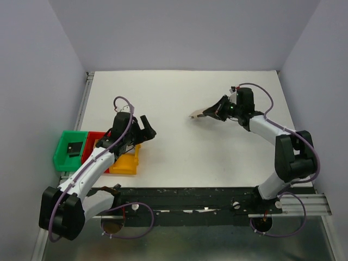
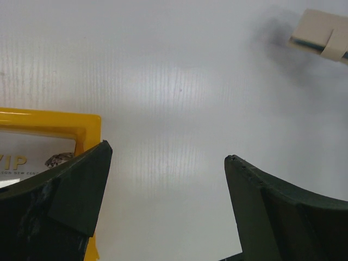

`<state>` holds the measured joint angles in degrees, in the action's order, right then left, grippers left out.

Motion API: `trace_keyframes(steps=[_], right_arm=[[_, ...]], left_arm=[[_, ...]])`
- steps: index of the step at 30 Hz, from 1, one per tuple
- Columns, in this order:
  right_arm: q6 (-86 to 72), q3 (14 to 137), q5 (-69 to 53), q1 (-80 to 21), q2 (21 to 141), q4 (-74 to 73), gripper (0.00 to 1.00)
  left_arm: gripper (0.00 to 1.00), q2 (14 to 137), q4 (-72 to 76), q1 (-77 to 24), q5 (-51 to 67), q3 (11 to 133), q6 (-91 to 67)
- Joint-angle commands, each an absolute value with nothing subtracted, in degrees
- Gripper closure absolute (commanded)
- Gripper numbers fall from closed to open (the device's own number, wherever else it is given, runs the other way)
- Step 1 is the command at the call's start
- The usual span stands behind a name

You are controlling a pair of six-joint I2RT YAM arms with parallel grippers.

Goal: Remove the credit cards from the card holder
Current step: Remove the credit card from the card holder.

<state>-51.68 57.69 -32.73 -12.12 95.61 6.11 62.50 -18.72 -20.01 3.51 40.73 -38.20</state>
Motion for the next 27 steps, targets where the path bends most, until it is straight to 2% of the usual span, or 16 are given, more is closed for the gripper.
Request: trace_keyframes(steps=[1,10,14,18,27], right_arm=[[-51.95,53.1,-36.74,-13.45,88.17,7.56,1.0],[-51.59,45.1,-41.3,-15.12,73.93,6.68,1.0],[-51.94,43.24,-44.56,-15.73,69.01,6.07,1.0],[-51.77,42.71,-45.7,-15.82,64.44,2.65,1.0],[-50.36,46.4,-47.02,-15.73,60.65,-9.13,1.0]], left_arm=[[0.01,57.75,-7.93,-20.21,8.34,35.96,-44.11],[0.01,55.11,15.79,-20.56,16.69,25.94,-53.34],[0.01,56.16,25.21,-22.49,19.51,25.13,-54.32],[0.01,55.2,25.23,-28.72,16.97,28.73,-44.42],[0.01,54.14,21.1,-48.49,1.77,34.1,-11.73]])
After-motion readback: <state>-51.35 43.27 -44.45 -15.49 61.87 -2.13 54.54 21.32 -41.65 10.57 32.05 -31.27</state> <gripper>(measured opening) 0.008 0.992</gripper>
